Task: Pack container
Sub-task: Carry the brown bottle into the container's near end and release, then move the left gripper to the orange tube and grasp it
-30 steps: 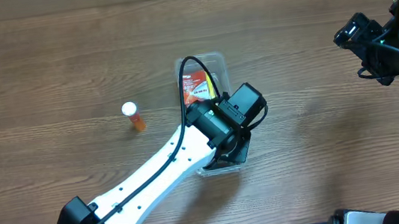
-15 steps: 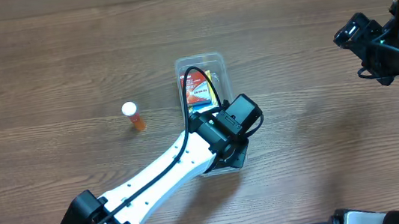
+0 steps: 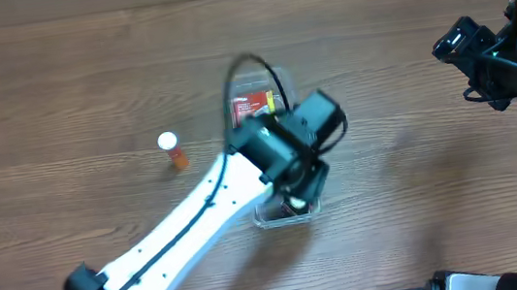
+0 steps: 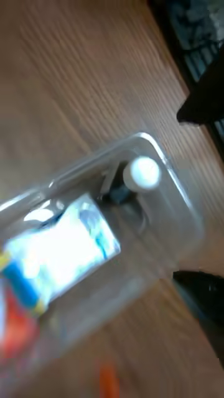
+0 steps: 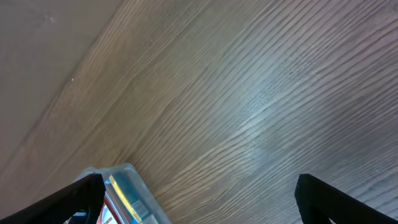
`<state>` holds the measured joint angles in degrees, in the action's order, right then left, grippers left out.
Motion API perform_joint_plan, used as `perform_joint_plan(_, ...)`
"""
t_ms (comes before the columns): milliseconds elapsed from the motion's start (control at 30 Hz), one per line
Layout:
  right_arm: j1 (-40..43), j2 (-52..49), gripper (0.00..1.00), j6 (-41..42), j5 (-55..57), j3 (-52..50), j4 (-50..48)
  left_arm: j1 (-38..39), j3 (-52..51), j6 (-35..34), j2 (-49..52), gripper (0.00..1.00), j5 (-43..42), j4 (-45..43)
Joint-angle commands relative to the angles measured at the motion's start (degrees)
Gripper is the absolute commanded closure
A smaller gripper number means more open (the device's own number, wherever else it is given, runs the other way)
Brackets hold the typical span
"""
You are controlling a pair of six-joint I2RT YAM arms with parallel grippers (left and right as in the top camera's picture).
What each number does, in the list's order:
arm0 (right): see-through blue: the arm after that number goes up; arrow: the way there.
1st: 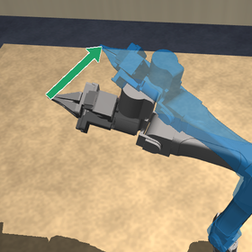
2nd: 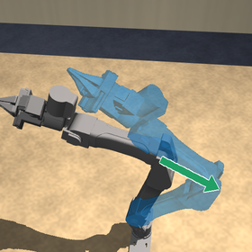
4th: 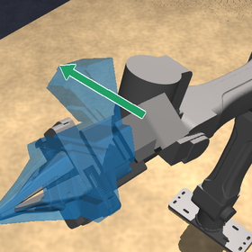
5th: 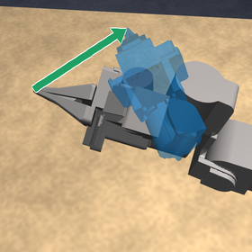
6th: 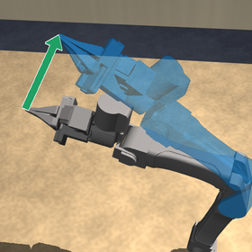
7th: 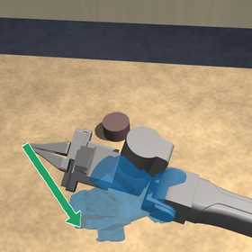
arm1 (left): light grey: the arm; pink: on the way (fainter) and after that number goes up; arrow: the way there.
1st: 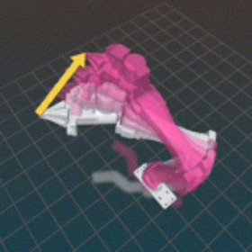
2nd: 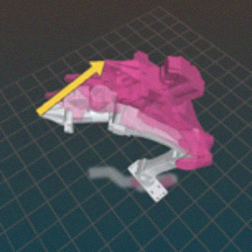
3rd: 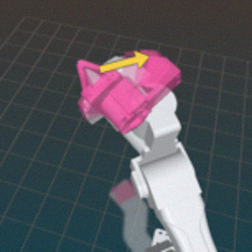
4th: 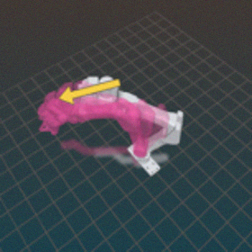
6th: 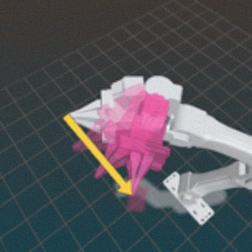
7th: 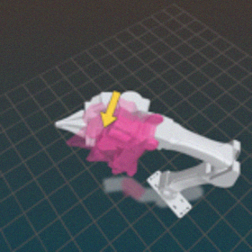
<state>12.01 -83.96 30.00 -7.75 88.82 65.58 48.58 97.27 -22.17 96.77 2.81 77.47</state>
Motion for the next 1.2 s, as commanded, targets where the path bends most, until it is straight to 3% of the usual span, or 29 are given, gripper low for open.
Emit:
perform_joint_plan(0, 0.2, -0.1, 0.0, 0.3, -0.5, 0.4, -0.3, -6.6, 12.7, 1.1, -0.9, 0.12, 10.9, 7.2)
perform_joint_plan(100, 0.2, -0.1, 0.0, 0.3, -0.5, 0.4, -0.3, -13.4, 14.3, 1.2, -1.0, 0.07, 11.1, 9.2)
perform_joint_plan(233, 0.2, -0.1, 0.0, 0.3, -0.5, 0.4, -0.3, -24.9, 10.3, 4.5, -0.8, 0.07, 5.0, 9.3)
perform_joint_plan(333, 0.2, -0.1, 0.0, 0.3, -0.5, 0.4, -0.3, -34.6, 1.8, 9.7, -0.8, 0.08, -2.8, 4.9)
perform_joint_plan(500, 0.2, -0.1, 0.0, 0.3, -0.5, 0.4, -0.3, -41.6, -7.0, 15.8, -0.8, 0.07, -8.7, -3.6)
perform_joint_plan(700, 0.2, -0.1, 0.0, 0.3, -0.5, 0.4, -0.3, -42.6, -15.0, 17.1, -0.8, 0.1, -9.2, -9.1)
perform_joint_plan(1167, 0.2, -0.1, 0.0, 0.3, -0.5, 0.4, -0.3, -42.5, -20.3, 19.5, -0.4, 0.18, -4.9, -19.3)
